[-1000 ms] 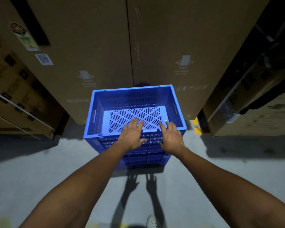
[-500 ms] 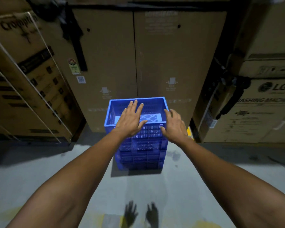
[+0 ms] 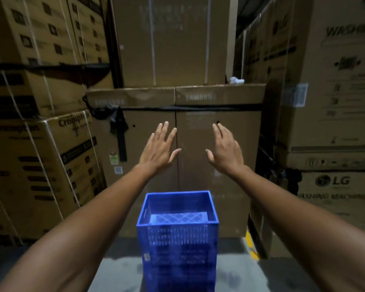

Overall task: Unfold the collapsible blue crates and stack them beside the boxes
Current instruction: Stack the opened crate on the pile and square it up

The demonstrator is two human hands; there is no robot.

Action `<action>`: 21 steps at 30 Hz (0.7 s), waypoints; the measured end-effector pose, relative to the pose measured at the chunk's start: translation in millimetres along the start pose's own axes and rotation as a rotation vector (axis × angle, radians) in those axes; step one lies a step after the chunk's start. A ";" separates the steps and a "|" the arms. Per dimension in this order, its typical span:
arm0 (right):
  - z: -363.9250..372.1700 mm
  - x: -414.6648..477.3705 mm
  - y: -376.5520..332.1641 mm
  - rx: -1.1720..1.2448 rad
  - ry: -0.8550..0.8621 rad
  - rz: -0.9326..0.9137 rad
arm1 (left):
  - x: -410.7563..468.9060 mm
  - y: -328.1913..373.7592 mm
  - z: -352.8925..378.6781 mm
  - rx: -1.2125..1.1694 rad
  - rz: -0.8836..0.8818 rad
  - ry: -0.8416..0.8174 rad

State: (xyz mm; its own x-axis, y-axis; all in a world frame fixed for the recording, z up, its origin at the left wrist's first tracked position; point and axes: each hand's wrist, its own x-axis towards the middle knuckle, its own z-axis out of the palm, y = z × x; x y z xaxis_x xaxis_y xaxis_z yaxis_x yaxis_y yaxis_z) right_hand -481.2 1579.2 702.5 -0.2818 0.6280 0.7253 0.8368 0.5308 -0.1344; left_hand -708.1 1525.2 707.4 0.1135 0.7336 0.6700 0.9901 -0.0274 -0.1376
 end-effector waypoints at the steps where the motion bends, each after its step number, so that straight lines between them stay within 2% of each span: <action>1: -13.9 14.2 1.3 0.004 0.043 -0.021 | 13.0 0.8 -9.7 0.013 0.001 0.037; 6: -80.1 76.7 15.5 -0.025 0.233 -0.127 | 76.6 13.6 -57.3 0.063 0.026 0.209; 13: -143.0 127.4 43.6 -0.039 0.383 -0.226 | 143.3 32.1 -117.3 0.097 0.051 0.398; 21: -154.7 131.4 61.8 -0.022 0.445 -0.253 | 168.3 52.3 -125.0 0.098 0.058 0.467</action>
State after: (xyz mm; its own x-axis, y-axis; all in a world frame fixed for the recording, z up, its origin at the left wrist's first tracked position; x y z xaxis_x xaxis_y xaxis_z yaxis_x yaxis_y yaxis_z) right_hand -393.9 1606.4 894.0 -0.2533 0.1759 0.9513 0.7793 0.6197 0.0929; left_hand -626.9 1562.3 904.2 0.2157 0.3489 0.9120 0.9711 0.0213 -0.2378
